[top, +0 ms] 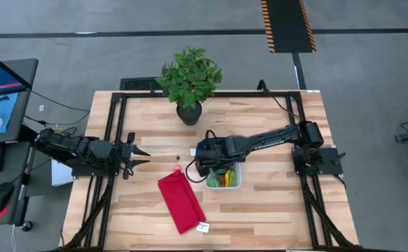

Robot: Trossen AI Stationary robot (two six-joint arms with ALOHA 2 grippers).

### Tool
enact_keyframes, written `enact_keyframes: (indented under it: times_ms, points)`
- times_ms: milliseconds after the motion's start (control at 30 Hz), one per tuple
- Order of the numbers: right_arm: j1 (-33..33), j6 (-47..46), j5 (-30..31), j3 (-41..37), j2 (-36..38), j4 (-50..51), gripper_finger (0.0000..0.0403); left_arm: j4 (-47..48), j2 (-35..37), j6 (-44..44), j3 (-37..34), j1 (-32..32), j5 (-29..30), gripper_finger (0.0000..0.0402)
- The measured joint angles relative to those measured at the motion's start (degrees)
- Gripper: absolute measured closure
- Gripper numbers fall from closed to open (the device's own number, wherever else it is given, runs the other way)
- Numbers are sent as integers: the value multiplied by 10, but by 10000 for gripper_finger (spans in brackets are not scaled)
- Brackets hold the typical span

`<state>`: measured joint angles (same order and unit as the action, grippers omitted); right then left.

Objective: Pick and placing Produce into tupperware
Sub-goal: Put the peach into the bin

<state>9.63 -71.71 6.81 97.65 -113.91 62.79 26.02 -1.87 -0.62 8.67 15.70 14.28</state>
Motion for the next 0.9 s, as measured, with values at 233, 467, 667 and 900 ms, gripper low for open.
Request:
enact_keyframes:
  times_ms: [233,467,667,900]
  points:
    - [-16,23,46,0,13,-15,344,0,0,0,0,0,0,301]
    - [-19,156,196,22,44,-117,344,0,0,0,0,0,0,301]
    - [83,470,390,23,110,-285,344,0,-1,0,0,0,0,301]
    - [201,593,628,24,126,-316,344,0,0,1,0,0,0,301]
